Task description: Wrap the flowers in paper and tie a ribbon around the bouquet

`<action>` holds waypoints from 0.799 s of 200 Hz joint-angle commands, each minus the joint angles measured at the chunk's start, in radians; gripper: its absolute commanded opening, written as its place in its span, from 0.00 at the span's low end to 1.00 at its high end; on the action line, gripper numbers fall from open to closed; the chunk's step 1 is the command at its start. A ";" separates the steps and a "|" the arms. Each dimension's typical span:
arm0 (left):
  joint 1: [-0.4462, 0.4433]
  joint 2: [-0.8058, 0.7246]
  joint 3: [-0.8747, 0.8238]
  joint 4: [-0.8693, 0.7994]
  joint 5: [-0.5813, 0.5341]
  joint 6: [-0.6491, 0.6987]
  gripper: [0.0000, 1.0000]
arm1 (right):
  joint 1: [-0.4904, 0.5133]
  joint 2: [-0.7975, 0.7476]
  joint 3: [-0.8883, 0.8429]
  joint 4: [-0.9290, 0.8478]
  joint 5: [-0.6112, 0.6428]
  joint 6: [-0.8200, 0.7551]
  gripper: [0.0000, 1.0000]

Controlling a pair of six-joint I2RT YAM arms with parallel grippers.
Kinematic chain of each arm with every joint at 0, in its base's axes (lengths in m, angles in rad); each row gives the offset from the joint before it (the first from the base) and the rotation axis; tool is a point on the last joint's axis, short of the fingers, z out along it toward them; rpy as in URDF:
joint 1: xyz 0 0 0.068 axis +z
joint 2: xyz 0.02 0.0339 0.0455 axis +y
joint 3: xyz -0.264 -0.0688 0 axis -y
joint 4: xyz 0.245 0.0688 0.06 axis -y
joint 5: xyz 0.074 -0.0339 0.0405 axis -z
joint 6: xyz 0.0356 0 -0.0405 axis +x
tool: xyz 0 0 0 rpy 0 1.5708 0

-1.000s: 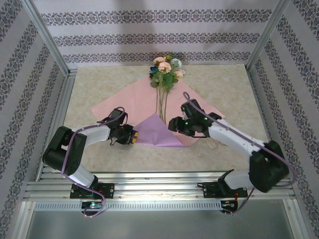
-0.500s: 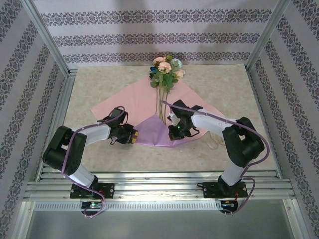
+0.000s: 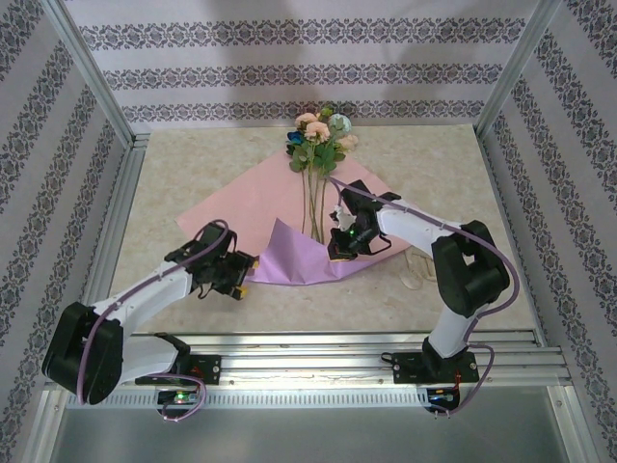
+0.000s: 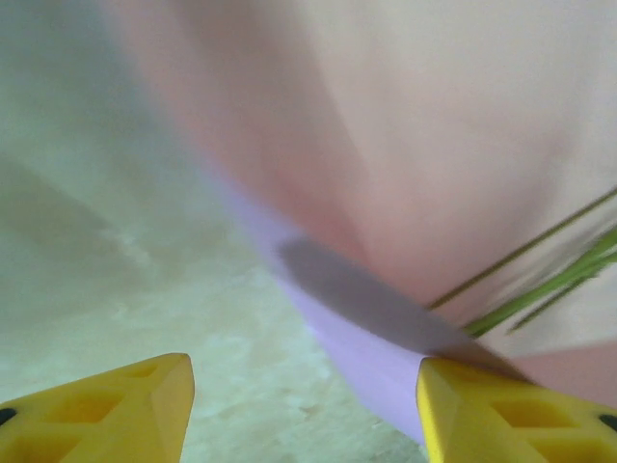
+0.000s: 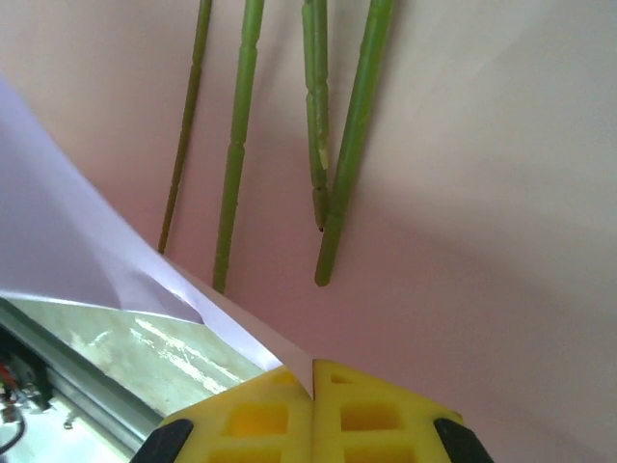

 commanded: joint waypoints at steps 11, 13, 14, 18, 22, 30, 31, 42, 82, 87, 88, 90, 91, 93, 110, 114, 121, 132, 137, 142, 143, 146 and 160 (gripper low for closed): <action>-0.081 -0.005 -0.052 0.134 -0.078 -0.130 0.63 | -0.029 0.035 0.034 -0.022 -0.072 0.034 0.00; -0.083 -0.005 -0.052 0.135 -0.082 -0.132 0.64 | -0.031 0.034 0.035 -0.025 -0.071 0.034 0.00; -0.086 -0.003 -0.051 0.138 -0.085 -0.132 0.63 | -0.031 0.035 0.036 -0.026 -0.071 0.034 0.00; -0.094 -0.003 -0.050 0.147 -0.097 -0.133 0.63 | -0.034 0.035 0.035 -0.029 -0.071 0.034 0.00; -0.102 -0.001 -0.051 0.157 -0.110 -0.134 0.63 | -0.037 0.034 0.034 -0.034 -0.071 0.034 0.00; -0.113 0.005 -0.053 0.175 -0.134 -0.134 0.63 | -0.041 0.030 0.030 -0.036 -0.074 0.032 0.00; -0.114 0.006 -0.054 0.177 -0.135 -0.135 0.62 | -0.042 0.030 0.029 -0.037 -0.073 0.031 0.00; -0.120 0.025 -0.062 0.211 -0.152 -0.141 0.61 | -0.047 0.021 0.019 -0.042 -0.065 0.027 0.00; -0.120 0.063 -0.073 0.274 -0.225 -0.109 0.57 | -0.078 -0.004 -0.023 -0.036 -0.070 0.040 0.00; -0.120 0.068 -0.076 0.278 -0.233 -0.106 0.56 | -0.082 -0.007 -0.029 -0.036 -0.068 0.045 0.00; -0.120 0.068 -0.076 0.281 -0.234 -0.105 0.56 | -0.083 -0.007 -0.030 -0.037 -0.068 0.045 0.00; -0.121 0.071 -0.078 0.285 -0.236 -0.104 0.56 | -0.085 -0.008 -0.032 -0.035 -0.069 0.047 0.00; -0.120 0.071 -0.079 0.287 -0.237 -0.104 0.56 | -0.086 -0.008 -0.034 -0.034 -0.069 0.049 0.00; -0.121 0.073 -0.083 0.291 -0.237 -0.102 0.55 | -0.088 -0.010 -0.037 -0.031 -0.070 0.051 0.00; -0.120 0.093 -0.096 0.311 -0.239 -0.104 0.51 | -0.100 -0.019 -0.060 -0.016 -0.084 0.063 0.00; -0.121 0.096 -0.098 0.315 -0.238 -0.103 0.50 | -0.101 -0.020 -0.064 -0.012 -0.086 0.065 0.00; -0.120 0.100 -0.100 0.313 -0.236 -0.105 0.49 | -0.104 -0.022 -0.069 -0.010 -0.089 0.066 0.00; -0.121 0.105 -0.101 0.309 -0.242 -0.104 0.48 | -0.108 -0.023 -0.078 -0.005 -0.090 0.072 0.00; -0.122 0.105 -0.103 0.308 -0.244 -0.105 0.46 | -0.110 -0.024 -0.081 -0.003 -0.090 0.074 0.00; -0.122 0.104 -0.105 0.307 -0.246 -0.105 0.45 | -0.113 -0.024 -0.084 -0.001 -0.090 0.077 0.00; -0.122 0.104 -0.106 0.307 -0.247 -0.104 0.44 | -0.113 -0.023 -0.085 0.000 -0.091 0.077 0.00; -0.122 0.104 -0.107 0.305 -0.250 -0.105 0.43 | -0.116 -0.024 -0.087 0.002 -0.092 0.080 0.00; -0.121 0.098 -0.109 0.282 -0.258 -0.113 0.35 | -0.124 -0.025 -0.093 0.012 -0.100 0.090 0.00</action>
